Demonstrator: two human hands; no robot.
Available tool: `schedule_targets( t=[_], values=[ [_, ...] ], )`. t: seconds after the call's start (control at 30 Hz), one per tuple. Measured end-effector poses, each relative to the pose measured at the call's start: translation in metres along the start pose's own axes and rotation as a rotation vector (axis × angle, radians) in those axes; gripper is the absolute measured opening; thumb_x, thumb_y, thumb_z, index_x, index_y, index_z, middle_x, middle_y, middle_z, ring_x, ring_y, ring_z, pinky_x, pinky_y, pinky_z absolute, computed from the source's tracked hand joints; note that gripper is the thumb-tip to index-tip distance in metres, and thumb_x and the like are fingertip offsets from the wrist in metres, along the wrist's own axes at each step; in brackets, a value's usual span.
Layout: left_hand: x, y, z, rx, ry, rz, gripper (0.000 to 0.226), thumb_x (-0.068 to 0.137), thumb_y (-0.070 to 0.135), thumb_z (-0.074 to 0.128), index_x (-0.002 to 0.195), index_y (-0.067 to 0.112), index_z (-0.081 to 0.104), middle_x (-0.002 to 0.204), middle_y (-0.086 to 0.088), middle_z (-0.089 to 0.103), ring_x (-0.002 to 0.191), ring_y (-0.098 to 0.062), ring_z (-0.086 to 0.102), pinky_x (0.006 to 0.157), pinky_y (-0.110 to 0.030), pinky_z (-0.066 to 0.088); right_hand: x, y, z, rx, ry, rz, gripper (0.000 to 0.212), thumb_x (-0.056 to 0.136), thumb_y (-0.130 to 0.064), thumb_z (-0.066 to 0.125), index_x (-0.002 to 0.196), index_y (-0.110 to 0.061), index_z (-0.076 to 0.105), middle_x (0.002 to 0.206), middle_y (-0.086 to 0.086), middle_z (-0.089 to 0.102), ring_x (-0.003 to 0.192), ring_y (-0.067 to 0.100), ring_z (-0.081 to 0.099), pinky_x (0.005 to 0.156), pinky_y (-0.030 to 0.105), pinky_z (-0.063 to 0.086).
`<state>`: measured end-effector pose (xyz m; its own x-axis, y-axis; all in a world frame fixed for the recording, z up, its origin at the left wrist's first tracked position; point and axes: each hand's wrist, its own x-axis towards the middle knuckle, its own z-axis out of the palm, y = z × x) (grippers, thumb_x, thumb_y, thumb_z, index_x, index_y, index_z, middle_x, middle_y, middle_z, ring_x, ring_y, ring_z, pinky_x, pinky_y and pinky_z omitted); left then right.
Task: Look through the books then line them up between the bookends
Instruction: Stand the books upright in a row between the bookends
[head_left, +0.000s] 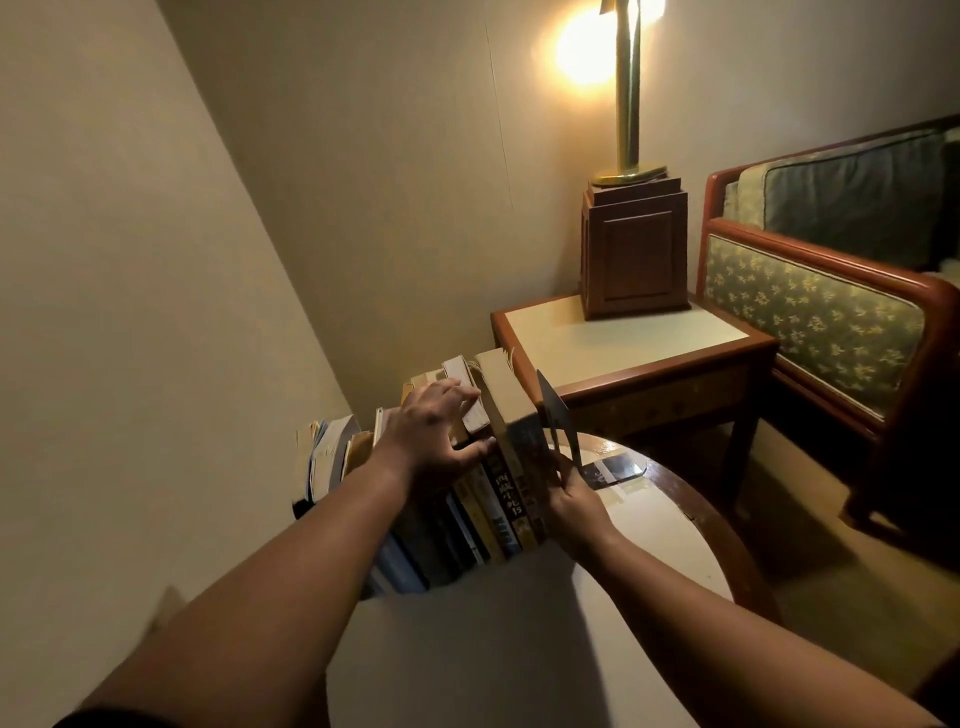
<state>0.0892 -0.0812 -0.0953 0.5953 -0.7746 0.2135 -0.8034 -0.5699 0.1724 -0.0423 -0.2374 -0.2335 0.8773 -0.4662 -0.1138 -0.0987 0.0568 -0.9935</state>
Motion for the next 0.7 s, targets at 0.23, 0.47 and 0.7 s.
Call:
schedule_targets(
  t=[0.23,0.47,0.7],
  values=[
    [-0.051,0.023,0.026,0.307,0.297,0.398,0.069,0.086,0.048,0.059,0.146,0.019,0.044,0.159,-0.015,0.029,0.149,-0.036,0.019,0.115,-0.063,0.022,0.002,0.027,-0.001,-0.071,-0.018,-0.077,0.057,0.081,-0.067,0.063,0.134,-0.05,0.047,0.125,-0.003,0.063,0.115,0.023,0.063,0.091,0.055,0.056],
    [-0.108,0.007,0.099,0.554,-0.02,0.493,0.085,0.087,0.037,0.058,0.156,0.022,0.013,0.165,-0.008,0.007,0.152,-0.032,0.003,0.121,-0.058,0.01,0.001,0.047,-0.003,-0.18,0.013,-0.108,0.087,0.076,-0.058,0.078,0.146,-0.058,0.026,0.133,-0.006,0.056,0.115,0.021,0.06,0.091,0.052,0.056],
    [-0.103,-0.019,0.106,0.641,-0.109,0.511,0.076,0.093,0.034,0.047,0.157,0.011,0.013,0.165,-0.014,0.004,0.152,-0.032,-0.001,0.119,-0.056,0.018,0.021,0.067,0.0,-0.451,0.053,-0.183,0.088,0.072,-0.057,0.083,0.142,-0.055,0.03,0.132,-0.018,0.055,0.117,0.006,0.059,0.09,0.033,0.057]
  ],
)
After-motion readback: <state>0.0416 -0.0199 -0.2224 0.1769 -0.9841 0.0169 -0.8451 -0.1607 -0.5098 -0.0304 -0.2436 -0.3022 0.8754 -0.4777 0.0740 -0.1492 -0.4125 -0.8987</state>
